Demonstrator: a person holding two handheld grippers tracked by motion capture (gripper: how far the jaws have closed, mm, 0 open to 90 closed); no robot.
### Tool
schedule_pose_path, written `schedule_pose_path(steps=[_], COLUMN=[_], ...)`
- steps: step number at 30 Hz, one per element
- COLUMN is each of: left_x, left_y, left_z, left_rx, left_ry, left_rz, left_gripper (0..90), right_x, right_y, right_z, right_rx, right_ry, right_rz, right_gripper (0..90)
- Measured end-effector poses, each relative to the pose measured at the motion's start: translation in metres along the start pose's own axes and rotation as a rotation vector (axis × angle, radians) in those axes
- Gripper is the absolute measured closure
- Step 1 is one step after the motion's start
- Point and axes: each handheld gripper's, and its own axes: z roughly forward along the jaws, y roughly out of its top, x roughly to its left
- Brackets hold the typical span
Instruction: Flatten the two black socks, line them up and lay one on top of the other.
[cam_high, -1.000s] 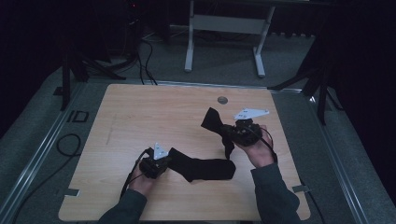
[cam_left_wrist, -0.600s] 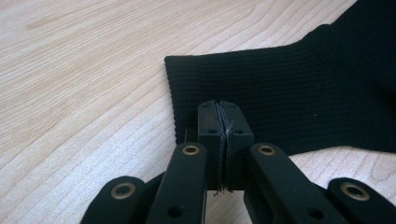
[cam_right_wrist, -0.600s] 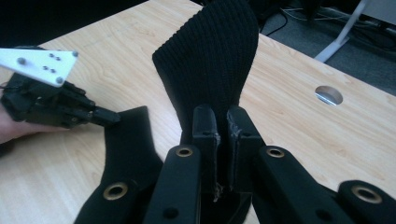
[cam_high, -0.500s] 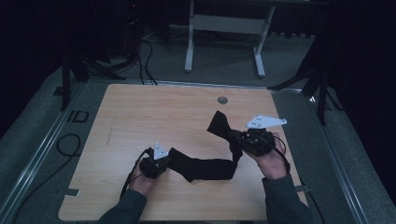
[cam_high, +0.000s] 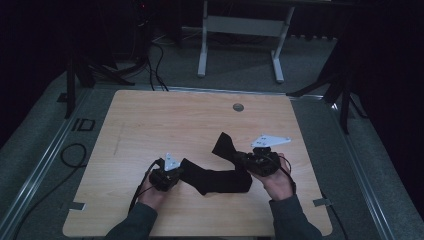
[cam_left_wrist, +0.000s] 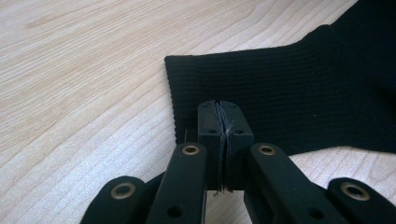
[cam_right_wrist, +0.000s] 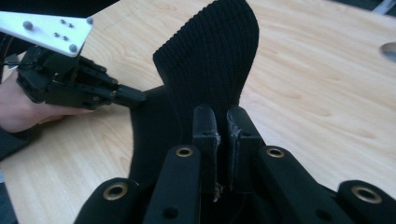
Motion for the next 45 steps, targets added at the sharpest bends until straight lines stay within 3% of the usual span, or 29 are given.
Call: schedule_pose_path(steps=[13, 20, 28, 30, 39, 45], left_x=[-0.002, -0.002, -0.004, -0.005, -0.003, 0.000], left_y=[0.000, -0.001, -0.001, -0.001, -0.002, 0.000], left_z=[0.000, -0.001, -0.001, -0.001, -0.004, -0.020], left_rx=[-0.001, -0.002, -0.003, -0.002, -0.012, -0.054], left_ry=[0.000, 0.001, -0.002, -0.004, -0.044, -0.043], left_rz=[-0.004, -0.011, -0.026, -0.027, -0.071, -0.066], left_gripper=[88.6, 88.6, 88.6, 88.6, 86.0, 83.0], right_x=[0.026, 0.039, 0.050, 0.052, 0.047, 0.049], right_y=[-0.002, 0.004, 0.004, 0.001, -0.021, -0.024], right_z=[0.027, 0.026, 0.039, 0.046, 0.084, 0.093], right_rx=[0.010, -0.010, 0.001, 0.015, 0.096, 0.109], right_ry=[0.061, 0.077, 0.090, 0.074, 0.064, 0.054], right_rz=[0.060, 0.057, 0.060, 0.052, 0.117, 0.110], right_gripper=[83.7, 83.8, 83.7, 83.8, 83.6, 83.6])
